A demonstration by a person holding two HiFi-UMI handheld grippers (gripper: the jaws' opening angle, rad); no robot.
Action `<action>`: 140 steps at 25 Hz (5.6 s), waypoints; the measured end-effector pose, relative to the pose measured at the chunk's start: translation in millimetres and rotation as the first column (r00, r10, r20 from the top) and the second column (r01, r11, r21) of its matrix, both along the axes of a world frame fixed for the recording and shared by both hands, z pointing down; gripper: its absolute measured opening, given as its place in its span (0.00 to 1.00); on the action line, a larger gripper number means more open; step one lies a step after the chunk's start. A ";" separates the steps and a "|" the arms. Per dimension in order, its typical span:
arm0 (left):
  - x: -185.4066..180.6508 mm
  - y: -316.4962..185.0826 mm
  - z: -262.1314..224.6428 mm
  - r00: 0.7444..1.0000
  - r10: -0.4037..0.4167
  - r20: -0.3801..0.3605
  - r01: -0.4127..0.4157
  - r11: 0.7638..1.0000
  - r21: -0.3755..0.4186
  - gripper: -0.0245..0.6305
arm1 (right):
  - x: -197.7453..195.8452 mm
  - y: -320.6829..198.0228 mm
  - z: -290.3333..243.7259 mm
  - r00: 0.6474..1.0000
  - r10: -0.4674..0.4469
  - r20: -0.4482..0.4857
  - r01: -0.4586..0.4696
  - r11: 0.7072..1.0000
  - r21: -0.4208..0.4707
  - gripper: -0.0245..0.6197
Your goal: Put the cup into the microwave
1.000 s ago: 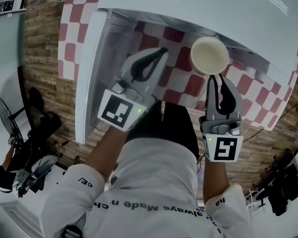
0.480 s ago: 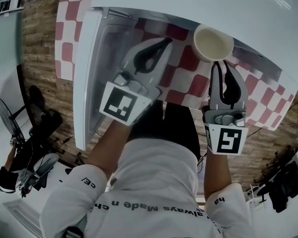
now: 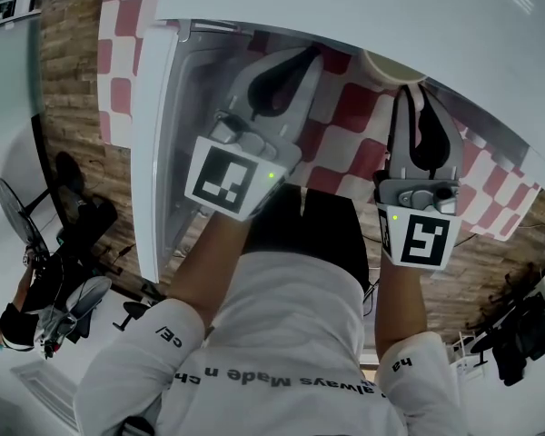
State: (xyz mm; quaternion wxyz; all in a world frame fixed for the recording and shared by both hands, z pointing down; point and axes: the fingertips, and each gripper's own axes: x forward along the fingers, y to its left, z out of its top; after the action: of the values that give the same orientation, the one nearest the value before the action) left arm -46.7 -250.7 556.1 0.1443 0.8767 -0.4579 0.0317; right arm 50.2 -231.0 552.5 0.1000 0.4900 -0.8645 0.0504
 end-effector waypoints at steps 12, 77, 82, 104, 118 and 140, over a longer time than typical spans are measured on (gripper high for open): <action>-1.7 -27.3 2.9 1.000 -0.024 0.000 0.024 0.999 0.030 0.04 | -2.9 -31.3 6.1 0.999 0.037 0.018 -0.038 0.998 0.041 0.10; 0.9 24.2 -70.7 0.999 -0.043 0.019 0.043 0.999 -0.009 0.04 | 22.2 -2.5 -32.1 0.999 0.030 -0.016 -0.031 0.997 -0.075 0.16; 4.7 46.9 -112.2 0.999 -0.011 0.041 0.010 1.000 0.012 0.04 | 30.1 25.8 -72.9 0.999 0.030 -0.018 -0.031 0.996 -0.078 0.15; 35.5 127.8 -289.6 0.997 0.079 -0.002 -0.078 0.993 0.093 0.04 | 36.8 122.1 -295.2 0.996 -0.077 0.050 0.075 0.996 0.046 0.13; 43.9 135.1 -345.9 0.991 0.131 -0.012 -0.127 0.979 0.162 0.04 | 25.1 142.1 -362.7 0.988 -0.141 0.064 0.135 0.986 0.093 0.13; 47.5 140.4 -351.1 0.988 0.157 -0.007 -0.154 0.975 0.157 0.04 | 37.8 146.6 -369.6 0.993 -0.109 0.050 0.104 0.989 0.102 0.12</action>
State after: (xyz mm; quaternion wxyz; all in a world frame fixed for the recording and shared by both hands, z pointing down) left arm 0.8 -110.3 205.0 0.0766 0.9187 -0.3874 -0.0013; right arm 88.1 -84.3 182.9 0.0538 0.4459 -0.8933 0.0155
